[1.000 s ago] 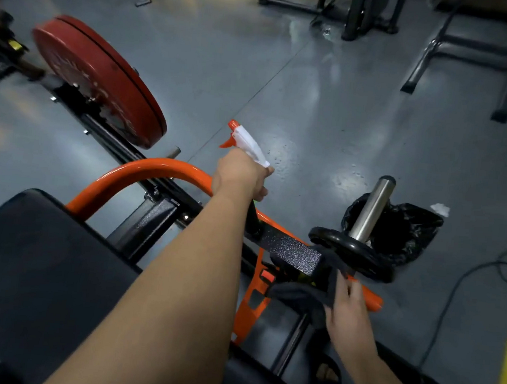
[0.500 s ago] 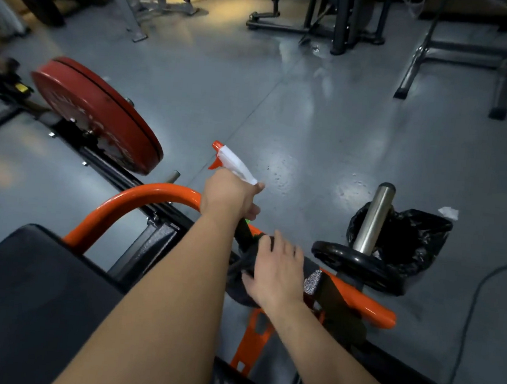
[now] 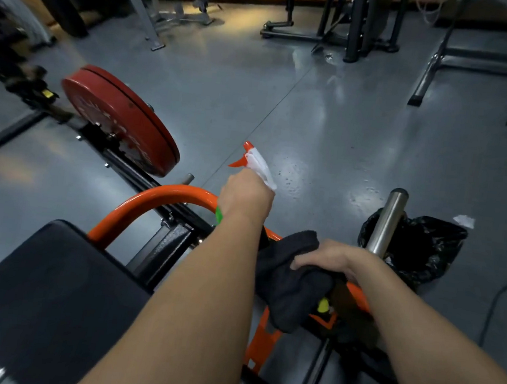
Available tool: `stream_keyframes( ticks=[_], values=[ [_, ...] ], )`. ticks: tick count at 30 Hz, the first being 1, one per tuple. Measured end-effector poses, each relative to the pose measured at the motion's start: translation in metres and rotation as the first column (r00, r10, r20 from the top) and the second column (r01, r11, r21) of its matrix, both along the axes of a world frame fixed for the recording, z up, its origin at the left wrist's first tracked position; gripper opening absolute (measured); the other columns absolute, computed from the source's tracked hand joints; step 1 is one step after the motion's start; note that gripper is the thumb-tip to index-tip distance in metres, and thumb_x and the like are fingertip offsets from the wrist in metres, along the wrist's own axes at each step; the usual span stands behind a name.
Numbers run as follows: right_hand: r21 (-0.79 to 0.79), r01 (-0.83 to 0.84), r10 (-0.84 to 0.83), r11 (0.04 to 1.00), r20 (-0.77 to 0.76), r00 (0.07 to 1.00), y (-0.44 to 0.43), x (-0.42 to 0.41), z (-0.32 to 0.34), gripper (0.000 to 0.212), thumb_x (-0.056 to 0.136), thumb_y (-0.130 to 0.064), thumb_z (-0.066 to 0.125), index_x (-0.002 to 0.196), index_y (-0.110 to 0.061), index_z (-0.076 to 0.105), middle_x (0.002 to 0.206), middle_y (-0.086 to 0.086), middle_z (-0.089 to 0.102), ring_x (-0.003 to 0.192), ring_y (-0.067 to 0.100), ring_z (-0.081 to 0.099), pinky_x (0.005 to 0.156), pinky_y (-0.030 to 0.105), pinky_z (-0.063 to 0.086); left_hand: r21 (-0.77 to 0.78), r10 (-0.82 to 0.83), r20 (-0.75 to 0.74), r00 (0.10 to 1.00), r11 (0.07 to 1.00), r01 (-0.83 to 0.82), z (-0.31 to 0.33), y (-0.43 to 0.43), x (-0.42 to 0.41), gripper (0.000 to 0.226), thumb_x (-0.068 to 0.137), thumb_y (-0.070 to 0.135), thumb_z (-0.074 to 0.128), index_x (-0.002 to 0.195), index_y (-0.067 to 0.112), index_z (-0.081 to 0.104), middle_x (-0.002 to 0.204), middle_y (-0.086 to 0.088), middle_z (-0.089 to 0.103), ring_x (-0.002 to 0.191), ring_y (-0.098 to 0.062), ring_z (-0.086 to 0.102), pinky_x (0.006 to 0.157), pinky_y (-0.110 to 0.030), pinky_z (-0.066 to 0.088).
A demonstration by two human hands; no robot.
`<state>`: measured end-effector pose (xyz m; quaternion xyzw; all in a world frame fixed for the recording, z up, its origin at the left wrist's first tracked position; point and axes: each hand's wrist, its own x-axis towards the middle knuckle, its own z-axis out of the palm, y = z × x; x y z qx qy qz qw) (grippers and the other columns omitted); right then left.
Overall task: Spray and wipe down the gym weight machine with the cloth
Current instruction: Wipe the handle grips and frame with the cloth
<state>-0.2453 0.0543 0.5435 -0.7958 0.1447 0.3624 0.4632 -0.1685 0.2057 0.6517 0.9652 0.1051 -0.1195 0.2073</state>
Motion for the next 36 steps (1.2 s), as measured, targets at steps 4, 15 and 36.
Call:
stream_keyframes(
  ticks=[4, 15, 36],
  values=[
    [-0.196, -0.011, 0.046, 0.981, 0.174, 0.984, 0.014, -0.021, -0.006, 0.038, 0.06, -0.047, 0.092, 0.083, -0.027, 0.071, 0.09, -0.006, 0.075, 0.09, 0.016, 0.071, 0.076, 0.027, 0.056, 0.136, -0.118, 0.066, 0.991, 0.985, 0.108, -0.002, 0.0, -0.003, 0.024, 0.093, 0.014, 0.061, 0.116, 0.015, 0.058, 0.117, -0.012, 0.067, 0.111, -0.035, 0.063, 0.088, -0.042, 0.053],
    [-0.631, 0.278, 0.369, 0.724, 0.696, 0.616, 0.078, -0.071, -0.057, 0.084, 0.061, 0.007, 0.087, 0.14, -0.001, 0.058, 0.143, 0.03, 0.054, 0.131, 0.044, 0.055, 0.11, 0.058, 0.044, 0.145, -0.083, 0.026, 0.996, 0.986, 0.078, -0.016, 0.002, 0.012, 0.044, 0.087, 0.051, 0.074, 0.102, 0.019, 0.047, 0.105, -0.01, 0.071, 0.1, -0.034, 0.067, 0.074, -0.037, 0.049],
    [0.099, 0.836, -0.842, 0.539, 0.094, 0.532, -0.013, -0.138, -0.125, 0.021, 0.095, -0.001, 0.058, 0.113, -0.006, 0.067, 0.091, 0.005, 0.065, 0.089, 0.029, 0.063, 0.074, 0.035, 0.046, 0.214, -0.037, 0.005, 0.999, 0.976, 0.035, -0.012, -0.003, 0.011, 0.018, 0.092, 0.027, 0.059, 0.103, 0.013, 0.058, 0.112, -0.014, 0.069, 0.104, -0.036, 0.065, 0.091, -0.043, 0.054]
  ],
)
